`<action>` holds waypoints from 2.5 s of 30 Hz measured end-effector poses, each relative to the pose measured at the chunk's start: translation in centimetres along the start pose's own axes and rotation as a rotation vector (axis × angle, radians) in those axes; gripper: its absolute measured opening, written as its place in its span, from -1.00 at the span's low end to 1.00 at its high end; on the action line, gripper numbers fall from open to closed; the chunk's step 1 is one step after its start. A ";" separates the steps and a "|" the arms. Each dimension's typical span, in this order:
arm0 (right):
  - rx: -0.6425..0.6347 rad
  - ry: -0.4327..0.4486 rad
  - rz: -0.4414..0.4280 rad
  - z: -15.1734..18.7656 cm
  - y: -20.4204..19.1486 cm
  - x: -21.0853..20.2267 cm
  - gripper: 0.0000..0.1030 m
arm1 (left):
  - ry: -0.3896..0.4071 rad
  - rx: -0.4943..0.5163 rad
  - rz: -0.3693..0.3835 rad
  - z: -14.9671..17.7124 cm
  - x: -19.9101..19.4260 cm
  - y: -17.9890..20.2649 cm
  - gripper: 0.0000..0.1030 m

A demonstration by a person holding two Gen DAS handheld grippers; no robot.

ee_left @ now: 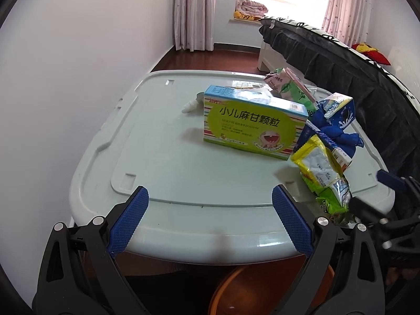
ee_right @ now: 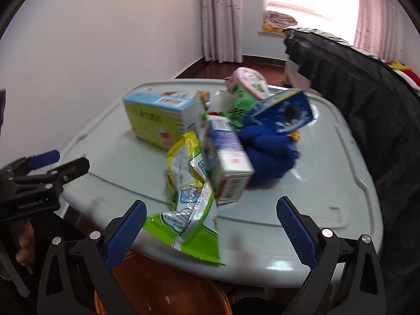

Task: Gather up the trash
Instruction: 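Grasp the green-yellow snack bag with the right tool while the left tool grasps the yellow-green medicine box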

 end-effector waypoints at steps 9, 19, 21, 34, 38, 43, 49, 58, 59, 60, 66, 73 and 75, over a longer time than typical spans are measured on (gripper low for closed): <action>-0.004 -0.068 -0.005 -0.5 -1.5 3.9 0.71 | -0.025 -0.020 0.003 -0.1 0.6 -0.4 0.80; 0.085 -0.148 -0.106 0.2 -1.5 6.0 -0.12 | -0.041 -0.038 0.004 -0.2 0.9 -0.9 0.80; 0.095 -0.150 -0.132 0.5 -1.6 5.4 -0.15 | -0.047 -0.047 0.006 -0.2 1.0 -1.0 0.80; 0.144 0.042 -0.079 0.7 4.0 -4.0 -0.13 | -0.149 -0.119 0.054 -2.3 1.4 2.3 0.80; 0.214 0.088 -0.072 0.9 6.6 -4.1 -0.11 | -0.178 -0.295 -0.003 -5.7 3.0 4.6 0.80; 0.276 0.110 -0.095 1.6 7.9 -4.0 -0.10 | -0.163 -0.451 -0.088 -8.5 6.3 7.2 0.80; 0.292 0.121 -0.095 1.8 8.8 -4.3 -0.09 | -0.216 -0.453 -0.223 -6.9 10.1 9.4 0.80; 0.319 0.124 -0.104 2.1 9.3 -4.5 -0.08 | -0.170 -0.466 -0.203 -5.0 8.6 6.9 0.80; 0.312 0.124 -0.106 1.9 9.1 -4.4 -0.08 | -0.180 -0.472 -0.201 -5.0 8.7 6.4 0.80; 0.305 0.123 -0.108 1.8 8.9 -4.3 -0.08 | -0.192 -0.474 -0.201 -4.8 8.9 6.0 0.80; 0.284 0.113 -0.112 1.5 8.4 -3.7 -0.08 | -0.260 -0.409 -0.198 -5.6 10.6 4.1 0.79; 0.249 0.099 -0.120 1.0 7.6 -3.0 -0.09 | -0.351 -0.365 -0.137 -5.3 12.3 3.8 -0.22; 0.247 0.097 -0.119 1.0 7.7 -2.9 -0.09 | -0.339 -0.359 -0.111 -5.3 12.0 4.0 -0.29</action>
Point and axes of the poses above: each gripper's, at about its wrist camera, not at the fingertips, and x roughly the way its jaws point, y to its right, z to its underside, the point moved 5 cm from there along x, roughly the way its jaws point, and after that the axes turned 15 degrees about -x, right-handed, at the moved point
